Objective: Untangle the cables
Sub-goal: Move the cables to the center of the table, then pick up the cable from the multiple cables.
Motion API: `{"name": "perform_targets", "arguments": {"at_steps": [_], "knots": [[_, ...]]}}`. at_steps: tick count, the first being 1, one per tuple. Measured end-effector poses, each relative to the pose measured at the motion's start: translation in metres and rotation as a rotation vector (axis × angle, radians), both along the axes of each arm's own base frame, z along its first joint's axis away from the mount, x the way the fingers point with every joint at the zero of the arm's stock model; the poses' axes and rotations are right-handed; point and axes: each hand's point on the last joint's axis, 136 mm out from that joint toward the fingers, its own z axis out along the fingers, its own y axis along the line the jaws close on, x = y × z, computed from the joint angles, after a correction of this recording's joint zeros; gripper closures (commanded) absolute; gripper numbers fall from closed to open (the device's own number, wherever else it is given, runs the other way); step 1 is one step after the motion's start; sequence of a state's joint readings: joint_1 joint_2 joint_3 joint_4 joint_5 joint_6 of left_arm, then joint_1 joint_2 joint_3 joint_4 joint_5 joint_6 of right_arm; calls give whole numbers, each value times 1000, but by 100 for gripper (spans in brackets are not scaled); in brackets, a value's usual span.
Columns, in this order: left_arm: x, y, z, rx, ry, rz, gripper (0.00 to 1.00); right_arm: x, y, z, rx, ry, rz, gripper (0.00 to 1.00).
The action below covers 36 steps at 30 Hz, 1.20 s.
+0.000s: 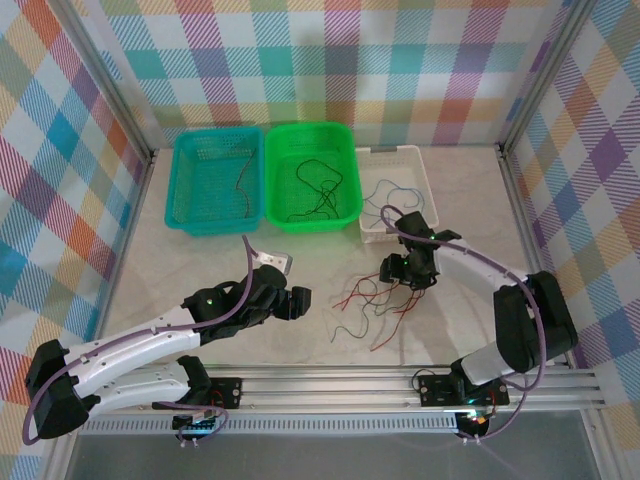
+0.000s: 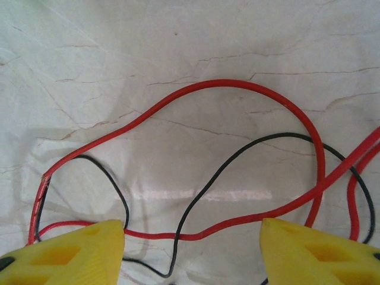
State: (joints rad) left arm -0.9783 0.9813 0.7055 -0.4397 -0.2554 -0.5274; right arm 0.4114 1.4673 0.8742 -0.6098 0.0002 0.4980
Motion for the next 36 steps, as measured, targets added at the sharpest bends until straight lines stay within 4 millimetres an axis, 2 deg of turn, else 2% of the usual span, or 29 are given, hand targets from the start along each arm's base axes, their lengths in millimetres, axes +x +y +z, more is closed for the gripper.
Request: {"name": "perform_targets", "arguments": {"at_steps": [4,7,9,14,17,20,24,26,29,32,36], "knots": [[0,0,0,1,1,0,23,-1,-2,22,18,-61,-3,36],[0,0,-1,4,3,0,23,-1,-4,29,16,-82,-6,36],[0,0,-3,11,7,0,23,-3,-5,25,11,-71,-6,36],[0,-1,-5,15,10,0,23,-12,-9,-1,-19,6,-18,37],[0,0,-4,13,9,0,23,-11,-10,-11,-29,34,-27,42],[0,1,0,1,0,0,24,-7,-8,-18,-34,47,-30,55],[0,2,5,-9,-13,6,23,6,-2,-22,-32,52,-32,88],[0,2,5,-11,-15,6,23,13,1,-19,-22,37,-34,99],[0,3,7,-16,-21,9,23,20,3,-5,-6,-6,-39,100],[0,4,12,-28,-33,12,23,20,8,24,26,-87,-19,100],[0,5,15,-38,-40,13,23,17,31,90,132,-258,63,100]]}}
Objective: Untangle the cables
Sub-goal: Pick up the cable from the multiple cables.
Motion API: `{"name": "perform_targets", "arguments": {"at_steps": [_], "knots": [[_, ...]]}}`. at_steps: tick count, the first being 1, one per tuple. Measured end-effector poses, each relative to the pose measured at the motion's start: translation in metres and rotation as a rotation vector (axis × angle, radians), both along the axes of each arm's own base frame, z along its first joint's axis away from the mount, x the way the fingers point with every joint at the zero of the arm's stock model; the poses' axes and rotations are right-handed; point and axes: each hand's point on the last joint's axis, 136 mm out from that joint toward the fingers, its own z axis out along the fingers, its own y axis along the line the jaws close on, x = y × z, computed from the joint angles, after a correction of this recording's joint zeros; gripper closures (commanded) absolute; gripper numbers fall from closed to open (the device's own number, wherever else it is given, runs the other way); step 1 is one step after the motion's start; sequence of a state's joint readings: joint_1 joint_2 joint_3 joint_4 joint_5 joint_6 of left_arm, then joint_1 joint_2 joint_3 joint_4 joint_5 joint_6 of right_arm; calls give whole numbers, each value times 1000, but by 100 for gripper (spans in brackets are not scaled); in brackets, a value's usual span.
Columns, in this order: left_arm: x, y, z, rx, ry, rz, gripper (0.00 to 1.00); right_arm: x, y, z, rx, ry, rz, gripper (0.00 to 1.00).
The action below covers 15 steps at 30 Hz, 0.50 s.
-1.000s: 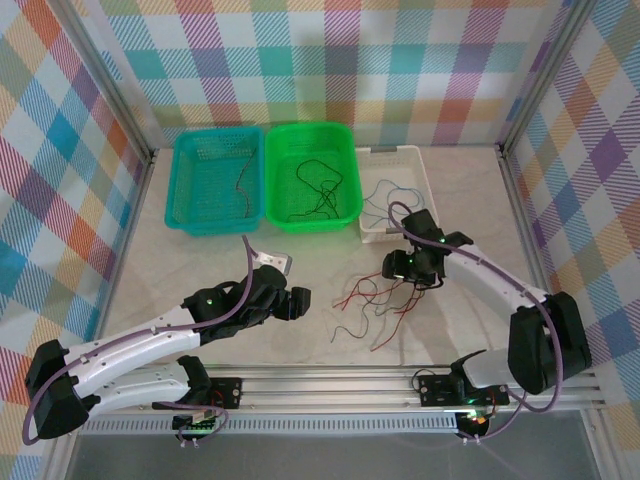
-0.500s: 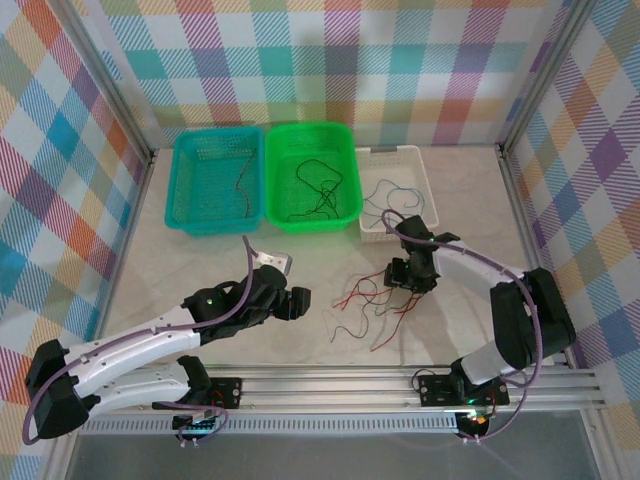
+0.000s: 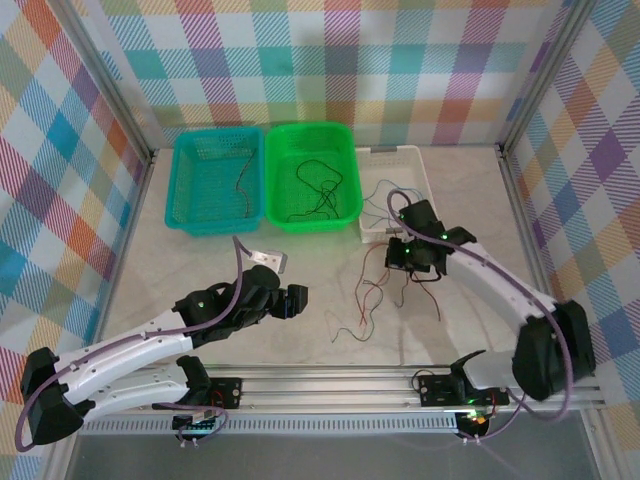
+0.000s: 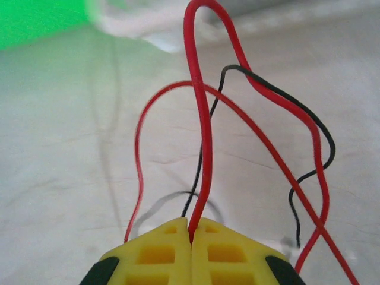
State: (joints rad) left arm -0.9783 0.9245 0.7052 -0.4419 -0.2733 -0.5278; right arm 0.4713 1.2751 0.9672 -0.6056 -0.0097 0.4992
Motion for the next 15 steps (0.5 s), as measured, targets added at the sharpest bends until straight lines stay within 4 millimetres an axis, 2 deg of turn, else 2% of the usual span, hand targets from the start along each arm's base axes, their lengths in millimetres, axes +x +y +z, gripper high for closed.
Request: {"name": "perform_targets", "arguments": {"at_steps": [3,6,9,15], "knots": [[0,-1,1,-5,-3,-1,23,-10,23,46,119,-108,99,100],[2,-4,5,-25,-15,-2,23,-26,43,77,233,-170,217,100],[4,-7,17,-67,-44,-2,23,-40,59,95,323,-198,321,100],[8,-13,64,-236,-157,-3,23,-60,81,113,469,-215,477,100]]}}
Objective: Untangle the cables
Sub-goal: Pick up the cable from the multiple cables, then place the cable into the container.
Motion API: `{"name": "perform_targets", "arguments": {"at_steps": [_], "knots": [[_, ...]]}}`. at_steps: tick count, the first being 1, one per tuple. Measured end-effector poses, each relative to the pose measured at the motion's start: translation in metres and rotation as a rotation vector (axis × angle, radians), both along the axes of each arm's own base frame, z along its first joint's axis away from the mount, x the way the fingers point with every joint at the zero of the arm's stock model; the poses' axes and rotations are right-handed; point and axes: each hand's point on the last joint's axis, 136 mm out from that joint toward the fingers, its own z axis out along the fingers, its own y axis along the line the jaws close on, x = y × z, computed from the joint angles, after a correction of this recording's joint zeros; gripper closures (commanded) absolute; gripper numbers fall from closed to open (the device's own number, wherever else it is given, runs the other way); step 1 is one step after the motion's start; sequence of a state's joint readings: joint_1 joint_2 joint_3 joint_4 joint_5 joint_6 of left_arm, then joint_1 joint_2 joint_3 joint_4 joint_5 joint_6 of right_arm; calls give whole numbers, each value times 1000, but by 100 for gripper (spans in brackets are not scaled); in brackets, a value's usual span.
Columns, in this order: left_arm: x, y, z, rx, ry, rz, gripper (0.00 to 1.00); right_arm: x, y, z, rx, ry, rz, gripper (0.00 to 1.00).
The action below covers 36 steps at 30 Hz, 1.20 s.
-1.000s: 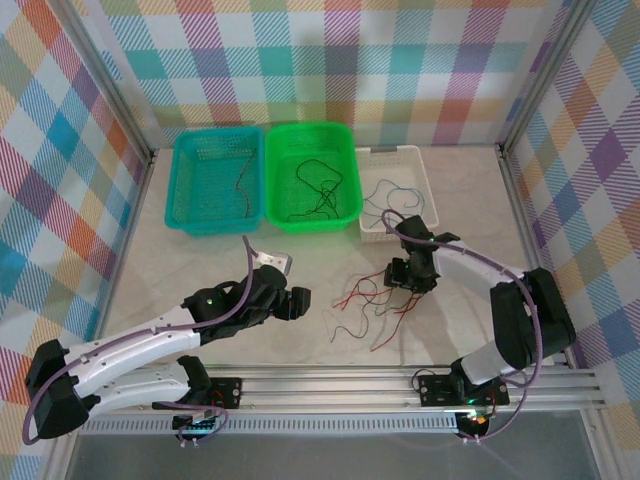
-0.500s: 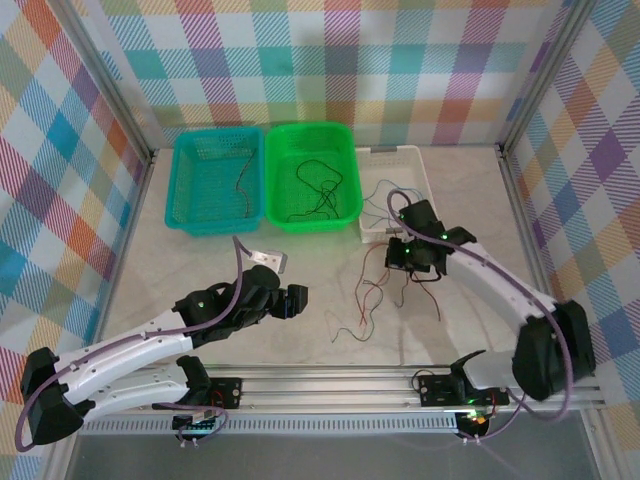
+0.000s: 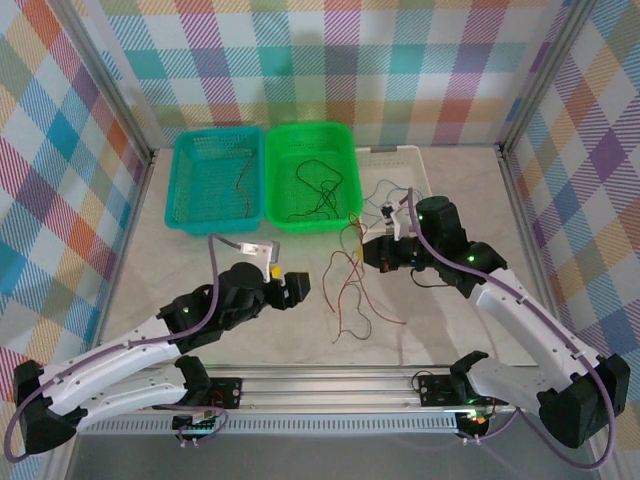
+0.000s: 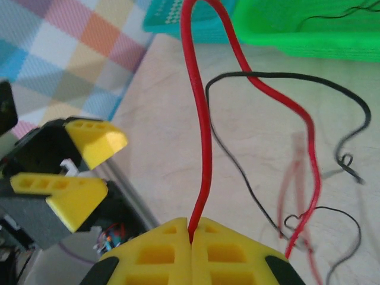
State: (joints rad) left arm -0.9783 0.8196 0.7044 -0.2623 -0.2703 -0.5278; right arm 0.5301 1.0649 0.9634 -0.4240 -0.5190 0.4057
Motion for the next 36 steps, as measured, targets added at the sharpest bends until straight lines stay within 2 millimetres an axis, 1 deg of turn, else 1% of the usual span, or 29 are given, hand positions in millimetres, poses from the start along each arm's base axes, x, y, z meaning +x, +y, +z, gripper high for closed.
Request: {"name": "perform_targets", "arguments": {"at_steps": [2,4,8,15,17,20,23,26,29,31,33,36], "knots": [[2,-2,7,-25,-17,-1,22,-5,5,4,37,-4,43,100],[2,-5,7,-30,-16,-7,22,-11,9,9,74,-13,84,100],[1,-11,11,-57,-22,-27,22,-20,15,26,140,-49,151,100],[-1,-20,31,-136,-54,-66,23,-32,23,49,233,-78,244,100],[-2,-20,32,-141,-55,-73,23,-34,24,53,251,-81,259,100],[-4,-21,31,-140,-51,-80,23,-38,25,65,290,-98,277,100],[-5,-23,31,-143,-47,-91,23,-45,24,88,343,-142,302,100],[-6,-23,31,-144,-45,-96,24,-47,24,115,380,-198,312,100],[-7,-20,31,-145,-49,-91,25,-44,23,143,395,-258,303,100],[-8,-12,33,-137,-57,-73,25,-35,27,160,398,-284,290,100],[-10,-1,35,-125,-69,-51,25,-22,33,167,393,-286,276,100],[-13,17,37,-97,-84,-14,24,10,50,166,371,-246,258,100]]}}
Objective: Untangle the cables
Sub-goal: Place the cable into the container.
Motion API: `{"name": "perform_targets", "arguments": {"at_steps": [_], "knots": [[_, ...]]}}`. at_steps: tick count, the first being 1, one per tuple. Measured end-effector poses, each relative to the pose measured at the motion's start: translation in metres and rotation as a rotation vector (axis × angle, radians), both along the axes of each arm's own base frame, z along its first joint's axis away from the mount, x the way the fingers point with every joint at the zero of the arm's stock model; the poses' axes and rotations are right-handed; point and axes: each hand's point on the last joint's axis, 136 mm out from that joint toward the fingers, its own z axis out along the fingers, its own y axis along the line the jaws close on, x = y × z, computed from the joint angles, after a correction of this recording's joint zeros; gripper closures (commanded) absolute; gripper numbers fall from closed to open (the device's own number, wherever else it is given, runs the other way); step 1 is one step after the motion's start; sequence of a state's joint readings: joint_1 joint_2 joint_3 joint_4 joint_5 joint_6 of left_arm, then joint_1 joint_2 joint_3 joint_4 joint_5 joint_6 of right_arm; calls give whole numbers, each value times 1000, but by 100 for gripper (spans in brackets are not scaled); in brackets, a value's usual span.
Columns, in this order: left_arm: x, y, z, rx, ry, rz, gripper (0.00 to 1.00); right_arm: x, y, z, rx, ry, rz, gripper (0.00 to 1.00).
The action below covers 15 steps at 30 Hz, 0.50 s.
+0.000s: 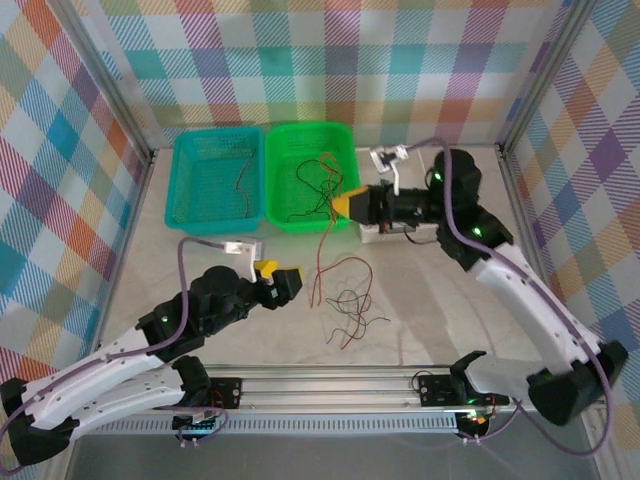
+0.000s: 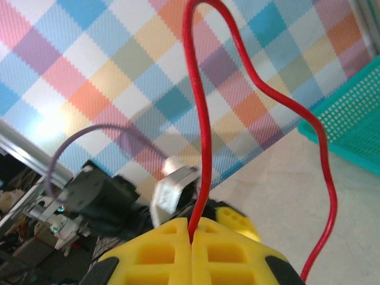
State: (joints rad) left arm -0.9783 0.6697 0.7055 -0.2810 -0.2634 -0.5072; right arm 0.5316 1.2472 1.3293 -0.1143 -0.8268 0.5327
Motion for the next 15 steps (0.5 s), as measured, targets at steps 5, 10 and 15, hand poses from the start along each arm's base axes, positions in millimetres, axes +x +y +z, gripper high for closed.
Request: {"name": "perform_targets", "arguments": {"at_steps": [5,10,15], "knots": [[-1,38,-2,48,-12,114,21,56,41,-16,-47,83,21,100],[-2,67,14,29,-60,201,7,64,79,-34,-87,124,140,100],[-3,90,62,-28,-165,273,0,27,106,-47,-131,90,283,100]]}}
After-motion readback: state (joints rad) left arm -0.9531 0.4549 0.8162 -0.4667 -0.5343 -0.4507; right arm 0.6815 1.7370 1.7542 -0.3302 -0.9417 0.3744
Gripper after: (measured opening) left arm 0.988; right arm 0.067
